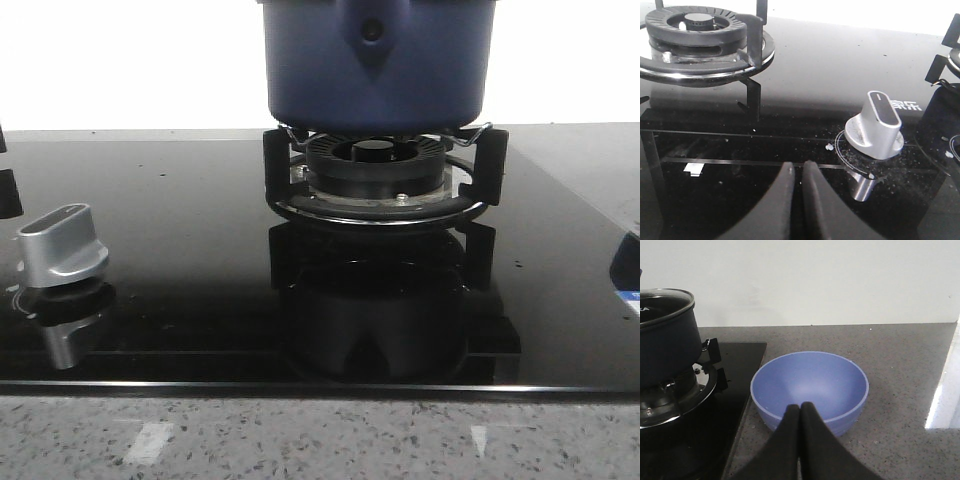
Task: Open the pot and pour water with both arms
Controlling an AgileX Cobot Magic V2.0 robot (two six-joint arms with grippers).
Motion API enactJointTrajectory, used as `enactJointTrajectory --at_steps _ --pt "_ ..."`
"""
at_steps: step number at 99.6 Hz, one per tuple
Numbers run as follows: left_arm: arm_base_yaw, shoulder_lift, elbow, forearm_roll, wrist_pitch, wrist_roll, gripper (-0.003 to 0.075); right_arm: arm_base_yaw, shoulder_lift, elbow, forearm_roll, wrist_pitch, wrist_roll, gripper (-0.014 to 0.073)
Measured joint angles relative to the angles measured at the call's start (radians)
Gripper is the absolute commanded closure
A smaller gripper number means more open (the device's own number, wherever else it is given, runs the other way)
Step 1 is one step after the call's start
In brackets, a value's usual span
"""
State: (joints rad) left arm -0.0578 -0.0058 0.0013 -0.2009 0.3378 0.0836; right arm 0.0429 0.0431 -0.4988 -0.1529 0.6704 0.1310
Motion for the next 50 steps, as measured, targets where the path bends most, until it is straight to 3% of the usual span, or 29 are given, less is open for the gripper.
enactJointTrajectory --at_steps 35,50 --pt "0.000 0.000 0.000 0.000 0.000 0.000 0.0740 0.000 0.000 0.024 -0.021 0.043 0.000 0.0664" --pt "0.000 0.000 0.000 0.000 0.000 0.000 0.0740 -0.019 0.000 0.171 -0.032 -0.174 0.000 0.0663"
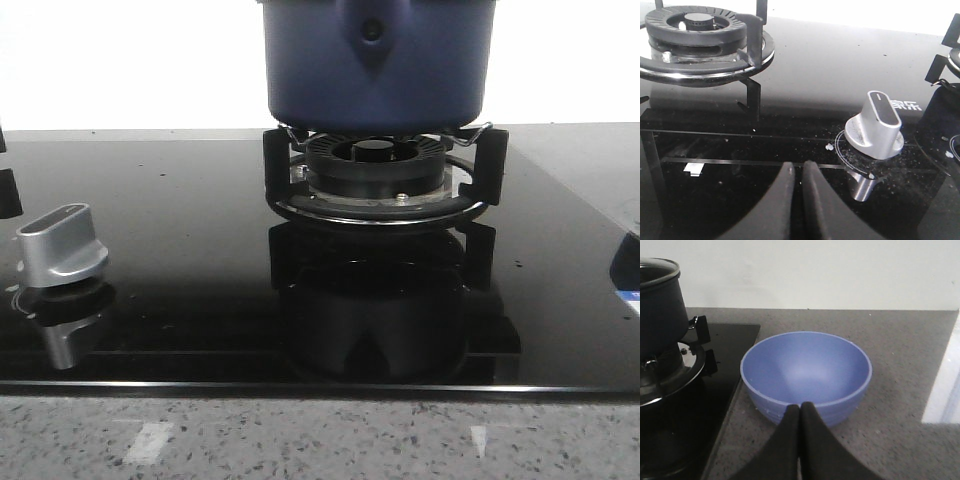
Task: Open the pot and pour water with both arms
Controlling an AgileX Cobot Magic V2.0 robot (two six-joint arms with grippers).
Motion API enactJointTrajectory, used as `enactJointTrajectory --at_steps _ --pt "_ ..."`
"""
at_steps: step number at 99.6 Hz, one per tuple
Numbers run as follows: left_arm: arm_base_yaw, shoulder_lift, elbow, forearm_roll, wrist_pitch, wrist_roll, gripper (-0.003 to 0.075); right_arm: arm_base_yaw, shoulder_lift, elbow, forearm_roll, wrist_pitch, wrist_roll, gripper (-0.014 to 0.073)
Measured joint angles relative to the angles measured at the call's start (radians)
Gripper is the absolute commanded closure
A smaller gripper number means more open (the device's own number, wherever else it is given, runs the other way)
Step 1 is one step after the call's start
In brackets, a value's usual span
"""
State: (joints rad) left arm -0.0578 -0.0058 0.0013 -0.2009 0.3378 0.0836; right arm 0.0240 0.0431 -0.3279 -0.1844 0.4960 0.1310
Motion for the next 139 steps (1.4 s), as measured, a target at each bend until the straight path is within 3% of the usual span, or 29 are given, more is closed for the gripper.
enactJointTrajectory --at_steps 16,28,39,61,139 --pt "0.000 0.000 0.000 0.000 0.000 0.000 0.0740 -0.100 0.000 0.234 -0.004 -0.327 0.000 0.0664" --pt "0.000 0.000 0.000 0.000 0.000 0.000 0.0740 -0.185 0.000 0.339 0.000 -0.432 0.000 0.0664" --pt "0.000 0.000 0.000 0.000 0.000 0.000 0.0740 -0.225 -0.002 0.339 0.030 -0.407 0.002 0.0664" --pt "0.000 0.000 0.000 0.000 0.000 0.000 0.0740 -0.229 -0.049 0.339 0.090 -0.170 0.003 0.0664" --pt "0.000 0.000 0.000 0.000 0.000 0.000 0.0740 -0.208 -0.050 0.339 0.094 -0.167 0.005 0.0664"
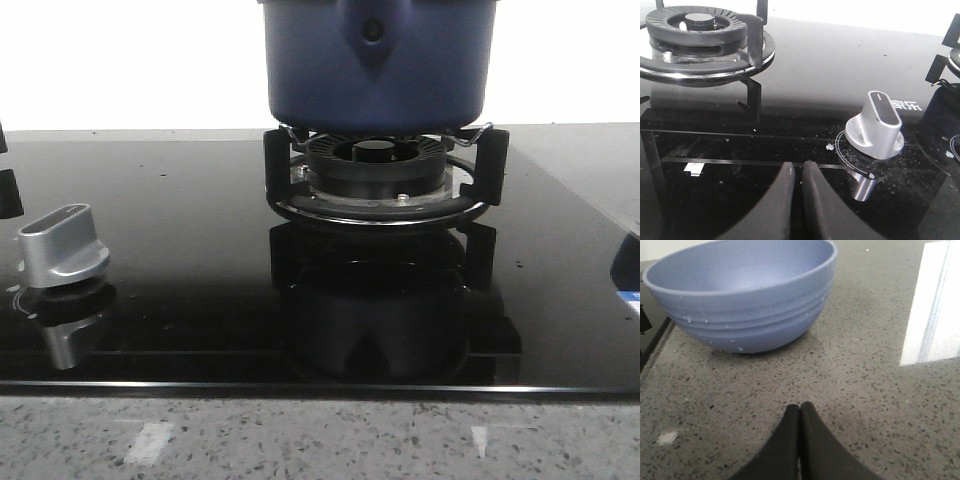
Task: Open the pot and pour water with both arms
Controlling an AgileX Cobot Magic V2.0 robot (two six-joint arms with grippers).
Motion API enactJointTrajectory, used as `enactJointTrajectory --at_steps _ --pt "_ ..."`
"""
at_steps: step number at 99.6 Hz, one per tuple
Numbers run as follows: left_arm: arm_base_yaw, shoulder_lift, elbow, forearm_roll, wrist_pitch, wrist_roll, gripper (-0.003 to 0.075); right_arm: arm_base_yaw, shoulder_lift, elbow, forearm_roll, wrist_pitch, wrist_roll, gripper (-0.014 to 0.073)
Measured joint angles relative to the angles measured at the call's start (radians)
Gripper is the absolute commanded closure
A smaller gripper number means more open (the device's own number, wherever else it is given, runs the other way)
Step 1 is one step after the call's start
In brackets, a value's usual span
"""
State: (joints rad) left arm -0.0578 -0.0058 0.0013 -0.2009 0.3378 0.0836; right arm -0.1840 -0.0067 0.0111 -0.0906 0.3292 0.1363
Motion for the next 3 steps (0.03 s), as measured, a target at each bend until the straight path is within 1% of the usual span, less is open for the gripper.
enactJointTrajectory --at_steps 3 --pt "0.000 0.000 0.000 0.000 0.000 0.000 0.0740 0.007 0.000 0.000 0.000 0.000 0.000 0.0663"
